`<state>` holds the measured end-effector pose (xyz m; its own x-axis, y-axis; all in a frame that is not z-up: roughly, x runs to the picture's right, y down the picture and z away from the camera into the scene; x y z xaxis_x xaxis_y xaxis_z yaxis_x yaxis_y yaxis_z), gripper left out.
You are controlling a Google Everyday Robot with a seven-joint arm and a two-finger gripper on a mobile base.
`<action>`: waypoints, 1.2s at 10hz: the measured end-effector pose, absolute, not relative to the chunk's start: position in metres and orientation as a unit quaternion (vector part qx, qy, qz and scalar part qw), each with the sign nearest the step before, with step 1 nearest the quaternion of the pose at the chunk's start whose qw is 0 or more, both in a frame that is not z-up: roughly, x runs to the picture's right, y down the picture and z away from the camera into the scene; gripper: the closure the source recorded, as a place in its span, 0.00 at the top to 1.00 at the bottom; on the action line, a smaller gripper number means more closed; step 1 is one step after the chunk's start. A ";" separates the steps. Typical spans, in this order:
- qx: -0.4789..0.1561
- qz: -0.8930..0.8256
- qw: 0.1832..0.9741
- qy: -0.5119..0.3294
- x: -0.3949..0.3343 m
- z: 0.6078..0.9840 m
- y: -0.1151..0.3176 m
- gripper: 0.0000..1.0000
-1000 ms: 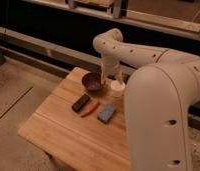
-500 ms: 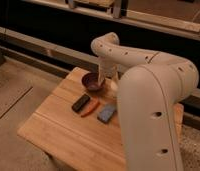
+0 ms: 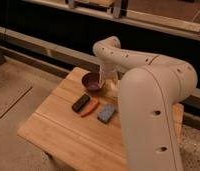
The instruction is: Pick up the ceramic cup
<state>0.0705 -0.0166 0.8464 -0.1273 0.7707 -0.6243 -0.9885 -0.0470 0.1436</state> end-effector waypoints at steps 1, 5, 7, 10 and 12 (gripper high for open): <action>-0.195 0.699 0.630 0.278 0.071 0.847 -0.016 0.33; -0.197 0.703 0.627 0.273 0.071 0.846 -0.009 0.00; -0.195 0.704 0.627 0.270 0.072 0.845 -0.010 0.00; -0.186 0.707 0.635 0.252 0.066 0.829 -0.022 0.00; -0.174 0.705 0.644 0.242 0.063 0.811 -0.030 0.00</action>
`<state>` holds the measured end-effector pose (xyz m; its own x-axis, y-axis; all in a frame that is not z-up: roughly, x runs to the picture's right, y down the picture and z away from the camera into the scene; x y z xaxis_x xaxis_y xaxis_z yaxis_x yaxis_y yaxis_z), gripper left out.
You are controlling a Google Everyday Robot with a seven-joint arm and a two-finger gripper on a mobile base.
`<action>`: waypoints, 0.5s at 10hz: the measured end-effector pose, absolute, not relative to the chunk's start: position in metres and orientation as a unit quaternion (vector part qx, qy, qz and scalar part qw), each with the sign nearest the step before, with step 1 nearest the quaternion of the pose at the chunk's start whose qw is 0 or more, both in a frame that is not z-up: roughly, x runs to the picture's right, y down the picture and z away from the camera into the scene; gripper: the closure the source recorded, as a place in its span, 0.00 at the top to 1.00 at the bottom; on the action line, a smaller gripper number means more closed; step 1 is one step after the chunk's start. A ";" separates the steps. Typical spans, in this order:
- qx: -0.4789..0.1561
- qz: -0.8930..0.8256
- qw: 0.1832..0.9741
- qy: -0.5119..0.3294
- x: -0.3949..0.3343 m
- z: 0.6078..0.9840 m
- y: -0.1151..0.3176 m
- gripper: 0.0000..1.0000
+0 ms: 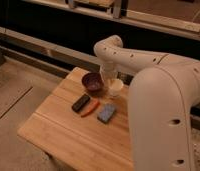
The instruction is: Pick up the ceramic cup
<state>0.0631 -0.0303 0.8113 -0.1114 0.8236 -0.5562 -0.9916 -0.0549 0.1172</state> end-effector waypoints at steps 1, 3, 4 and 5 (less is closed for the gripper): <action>-0.167 0.704 0.648 0.238 0.062 0.803 -0.033 0.00; -0.155 0.701 0.655 0.233 0.059 0.783 -0.035 0.00; -0.155 0.700 0.657 0.233 0.058 0.777 -0.032 0.00; -0.160 0.698 0.659 0.231 0.055 0.772 -0.028 0.00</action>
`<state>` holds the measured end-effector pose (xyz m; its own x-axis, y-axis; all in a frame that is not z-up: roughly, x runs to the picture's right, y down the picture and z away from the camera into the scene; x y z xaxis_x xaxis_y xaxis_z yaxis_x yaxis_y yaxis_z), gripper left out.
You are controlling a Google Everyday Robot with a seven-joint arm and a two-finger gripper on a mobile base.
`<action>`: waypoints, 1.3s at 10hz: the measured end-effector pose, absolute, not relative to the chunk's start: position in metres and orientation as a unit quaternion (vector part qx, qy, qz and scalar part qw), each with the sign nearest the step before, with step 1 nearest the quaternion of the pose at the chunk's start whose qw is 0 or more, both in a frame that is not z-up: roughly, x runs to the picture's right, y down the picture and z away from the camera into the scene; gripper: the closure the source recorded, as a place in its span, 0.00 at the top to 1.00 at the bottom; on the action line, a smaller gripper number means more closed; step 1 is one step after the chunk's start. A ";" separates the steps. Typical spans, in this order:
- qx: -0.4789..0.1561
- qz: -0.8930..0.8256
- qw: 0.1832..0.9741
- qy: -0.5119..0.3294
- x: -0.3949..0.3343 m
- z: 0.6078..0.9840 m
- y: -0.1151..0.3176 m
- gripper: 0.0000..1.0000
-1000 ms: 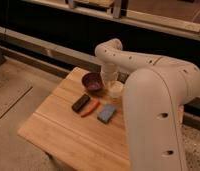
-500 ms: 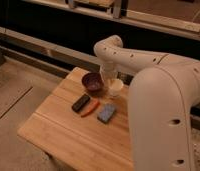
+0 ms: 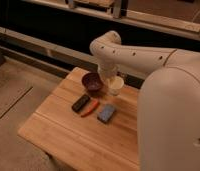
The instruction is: Pick up the ceramic cup
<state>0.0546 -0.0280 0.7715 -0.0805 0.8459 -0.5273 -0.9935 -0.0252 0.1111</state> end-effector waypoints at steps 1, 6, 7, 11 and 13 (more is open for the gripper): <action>-0.168 0.691 0.665 0.226 0.050 0.768 -0.023 0.00; -0.188 0.681 0.673 0.220 0.040 0.761 -0.016 0.00; -0.188 0.680 0.673 0.222 0.041 0.761 -0.015 0.00; -0.192 0.677 0.674 0.225 0.042 0.762 -0.014 0.00; -0.194 0.675 0.675 0.226 0.042 0.762 -0.014 0.00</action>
